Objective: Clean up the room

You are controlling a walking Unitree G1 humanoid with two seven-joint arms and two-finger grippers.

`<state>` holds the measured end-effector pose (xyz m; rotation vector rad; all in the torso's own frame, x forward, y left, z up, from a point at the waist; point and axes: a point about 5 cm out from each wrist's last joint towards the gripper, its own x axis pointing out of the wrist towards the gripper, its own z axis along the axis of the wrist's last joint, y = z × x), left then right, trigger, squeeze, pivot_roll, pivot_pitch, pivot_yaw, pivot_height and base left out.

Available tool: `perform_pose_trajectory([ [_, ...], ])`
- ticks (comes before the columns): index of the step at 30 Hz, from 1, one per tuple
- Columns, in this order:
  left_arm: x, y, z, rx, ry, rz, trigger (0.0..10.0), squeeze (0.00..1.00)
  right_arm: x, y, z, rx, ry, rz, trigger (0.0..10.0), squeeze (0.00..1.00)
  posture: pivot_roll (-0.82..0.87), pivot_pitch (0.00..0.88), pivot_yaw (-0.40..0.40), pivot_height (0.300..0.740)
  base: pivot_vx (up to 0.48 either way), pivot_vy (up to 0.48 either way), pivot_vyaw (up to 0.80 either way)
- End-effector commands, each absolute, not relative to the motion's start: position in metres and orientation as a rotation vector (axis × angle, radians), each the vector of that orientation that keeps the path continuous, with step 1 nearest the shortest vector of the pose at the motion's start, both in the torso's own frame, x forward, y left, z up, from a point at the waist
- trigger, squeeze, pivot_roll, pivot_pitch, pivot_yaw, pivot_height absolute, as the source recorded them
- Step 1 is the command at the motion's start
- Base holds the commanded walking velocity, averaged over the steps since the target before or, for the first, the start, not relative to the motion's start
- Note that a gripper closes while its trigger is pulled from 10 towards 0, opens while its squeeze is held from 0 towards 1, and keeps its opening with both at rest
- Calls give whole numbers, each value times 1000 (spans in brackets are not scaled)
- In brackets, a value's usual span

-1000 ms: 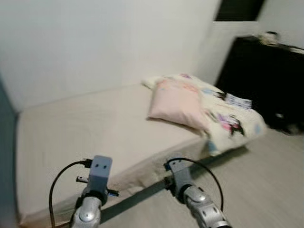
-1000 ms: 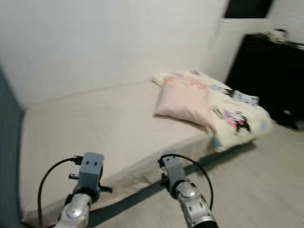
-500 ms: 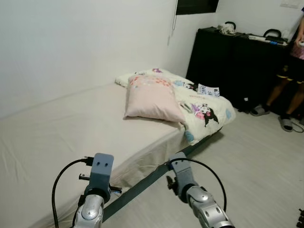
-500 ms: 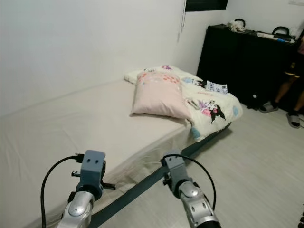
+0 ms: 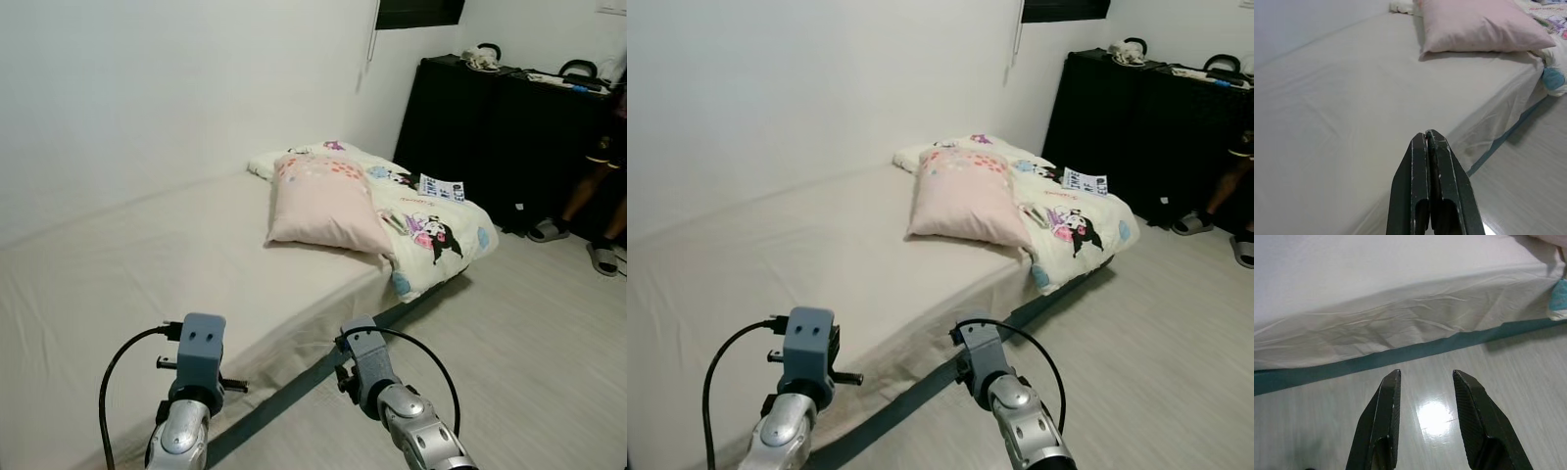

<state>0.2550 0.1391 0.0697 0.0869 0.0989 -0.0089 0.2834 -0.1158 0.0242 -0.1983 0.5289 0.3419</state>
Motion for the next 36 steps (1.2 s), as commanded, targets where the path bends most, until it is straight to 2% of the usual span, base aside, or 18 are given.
perform_pose_trajectory([
  [1, 255, 137, 71, 74, 93, -17, 10000, 0, 286, -116, 27, -195, 511, 341, 10000, 0, -8, 0, -60, 740, 375, 0, 0],
  [16, 254, 138, 70, 70, 93, -13, 10000, 0, 286, -116, 27, -229, 512, 361, 10000, 0, -7, 0, -62, 740, 365, 0, 0],
  [28, 254, 139, 70, 71, 93, -7, 10000, 0, 281, -106, 25, -270, 519, 462, 10000, 0, -6, 0, -69, 740, 343, 0, 800],
  [36, 250, 139, 67, 75, 91, -7, 10000, 0, 279, -105, 23, -269, 526, 495, 10000, 0, -8, 0, -70, 740, 0, 0, 0],
])
